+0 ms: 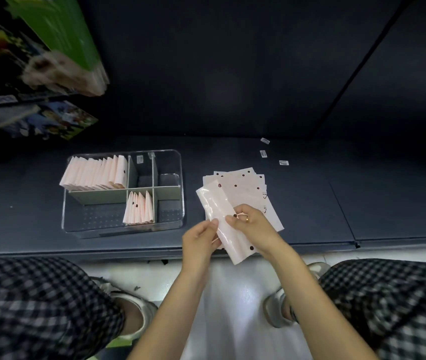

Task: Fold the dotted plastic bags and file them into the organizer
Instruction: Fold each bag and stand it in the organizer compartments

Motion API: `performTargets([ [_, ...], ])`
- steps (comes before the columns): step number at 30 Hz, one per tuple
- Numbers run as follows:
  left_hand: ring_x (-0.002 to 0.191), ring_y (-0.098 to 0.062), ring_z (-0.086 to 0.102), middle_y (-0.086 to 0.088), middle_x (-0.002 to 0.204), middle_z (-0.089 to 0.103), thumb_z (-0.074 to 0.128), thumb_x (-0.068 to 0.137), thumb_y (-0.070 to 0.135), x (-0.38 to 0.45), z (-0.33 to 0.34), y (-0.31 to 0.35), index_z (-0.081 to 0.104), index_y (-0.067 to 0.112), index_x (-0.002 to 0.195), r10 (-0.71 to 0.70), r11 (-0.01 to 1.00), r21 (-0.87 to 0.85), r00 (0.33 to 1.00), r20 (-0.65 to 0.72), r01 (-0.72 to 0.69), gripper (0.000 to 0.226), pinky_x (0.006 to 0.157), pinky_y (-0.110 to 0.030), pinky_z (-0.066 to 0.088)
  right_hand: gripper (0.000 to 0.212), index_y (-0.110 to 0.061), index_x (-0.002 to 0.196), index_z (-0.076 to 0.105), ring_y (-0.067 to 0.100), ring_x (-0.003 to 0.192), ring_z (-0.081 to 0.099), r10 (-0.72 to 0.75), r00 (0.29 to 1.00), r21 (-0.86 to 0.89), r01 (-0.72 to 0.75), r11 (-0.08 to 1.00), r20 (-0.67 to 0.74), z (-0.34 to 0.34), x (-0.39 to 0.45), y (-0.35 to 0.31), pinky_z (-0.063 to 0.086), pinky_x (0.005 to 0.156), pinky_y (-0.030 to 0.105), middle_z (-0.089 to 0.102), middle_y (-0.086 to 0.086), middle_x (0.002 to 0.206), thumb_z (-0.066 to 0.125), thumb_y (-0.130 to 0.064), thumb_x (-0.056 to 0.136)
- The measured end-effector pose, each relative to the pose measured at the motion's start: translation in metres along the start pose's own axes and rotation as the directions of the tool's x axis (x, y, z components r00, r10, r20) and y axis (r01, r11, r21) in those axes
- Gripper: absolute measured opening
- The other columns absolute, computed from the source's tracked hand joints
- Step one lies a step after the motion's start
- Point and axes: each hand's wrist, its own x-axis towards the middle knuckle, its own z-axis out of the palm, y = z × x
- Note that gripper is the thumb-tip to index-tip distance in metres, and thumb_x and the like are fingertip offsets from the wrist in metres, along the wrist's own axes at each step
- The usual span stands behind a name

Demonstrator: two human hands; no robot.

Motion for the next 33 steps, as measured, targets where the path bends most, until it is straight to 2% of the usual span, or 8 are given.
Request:
performTargets([
  [2,0.071,-0.018,0.066,-0.016,0.086,0.068,0.052,0.094,0.006,-0.002,-0.003,0.003,0.066,-0.008,0.092,-0.005,1.0,0.009,1.0,-0.021,0.005,0.02,0.063,-0.023,0.056,0.02,-0.013,0.109,0.054,0.021,0.085,0.061,-0.035,0.999,-0.081,0.033,0.996,-0.026,0.008,-0.004,-0.002,0.048,0.071,0.03,0.065,0.012,0.102,0.055,-0.026,0.094],
  [5,0.071,-0.019,0.065,-0.016,0.086,0.068,0.052,0.094,0.005,-0.002,-0.007,0.006,0.067,-0.005,0.089,-0.008,1.0,0.001,0.999,-0.04,0.008,0.019,0.064,-0.024,0.056,0.036,-0.02,0.131,0.041,0.019,0.11,0.05,-0.104,0.986,-0.252,0.068,0.965,-0.132,0.016,-0.005,-0.001,0.042,0.095,0.035,0.053,-0.001,0.113,0.043,-0.035,0.098],
  [8,0.078,-0.023,0.065,-0.017,0.089,0.069,0.052,0.094,0.006,-0.004,-0.008,0.007,0.067,-0.004,0.092,-0.014,1.0,0.018,1.0,0.001,0.014,0.018,0.07,-0.027,0.057,0.047,-0.021,0.141,0.028,0.017,0.119,0.048,-0.053,0.998,-0.171,0.046,0.984,-0.033,0.024,-0.01,-0.001,0.039,0.099,0.033,0.048,-0.002,0.13,0.033,-0.042,0.1],
  [14,0.084,-0.031,0.064,-0.023,0.097,0.069,0.053,0.094,0.007,-0.004,-0.01,0.012,0.068,0.0,0.098,-0.03,0.997,0.073,1.0,-0.008,0.031,0.017,0.082,-0.044,0.051,0.029,-0.015,0.122,0.05,0.012,0.095,0.062,-0.024,0.999,-0.012,0.024,1.0,0.023,0.025,-0.012,-0.004,0.05,0.083,0.026,0.063,0.002,0.111,0.042,-0.031,0.099],
  [18,0.088,-0.025,0.066,-0.016,0.1,0.071,0.053,0.094,0.007,0.0,-0.019,0.019,0.068,0.002,0.099,-0.065,0.993,0.101,0.997,0.05,0.059,0.017,0.083,-0.036,0.054,0.008,-0.006,0.09,0.064,0.013,0.072,0.063,-0.069,0.998,0.091,0.07,0.993,-0.008,0.013,-0.013,-0.005,0.051,0.069,0.023,0.069,0.005,0.082,0.058,-0.01,0.092],
  [22,0.078,-0.017,0.065,-0.007,0.086,0.072,0.057,0.091,0.005,0.003,-0.029,0.028,0.07,0.007,0.09,-0.075,0.987,0.147,0.994,0.081,0.063,0.013,0.076,-0.027,0.057,0.004,-0.005,0.084,0.066,0.012,0.064,0.063,-0.093,0.993,0.169,0.104,0.98,-0.072,0.009,-0.013,-0.006,0.05,0.059,0.019,0.069,0.006,0.076,0.063,-0.006,0.087],
  [28,0.075,-0.012,0.069,-0.001,0.078,0.074,0.061,0.088,0.0,0.001,-0.034,0.045,0.071,0.01,0.087,0.043,0.989,0.132,0.989,0.143,-0.062,0.015,0.068,-0.023,0.057,0.013,-0.008,0.09,0.068,0.017,0.071,0.066,-0.118,0.993,0.297,0.117,0.948,-0.017,0.007,-0.014,-0.01,0.053,0.063,0.022,0.07,0.005,0.076,0.061,0.002,0.086],
  [33,0.072,-0.009,0.066,-0.003,0.074,0.069,0.049,0.09,-0.01,-0.001,-0.035,0.057,0.073,0.015,0.068,0.132,0.961,0.205,0.961,0.242,-0.184,0.04,0.067,-0.02,0.054,0.034,-0.019,0.074,0.069,0.008,0.053,0.055,-0.216,0.976,0.318,0.196,0.928,0.031,0.009,-0.017,-0.015,0.041,0.047,0.015,0.063,0.0,0.061,0.053,0.009,0.085],
])
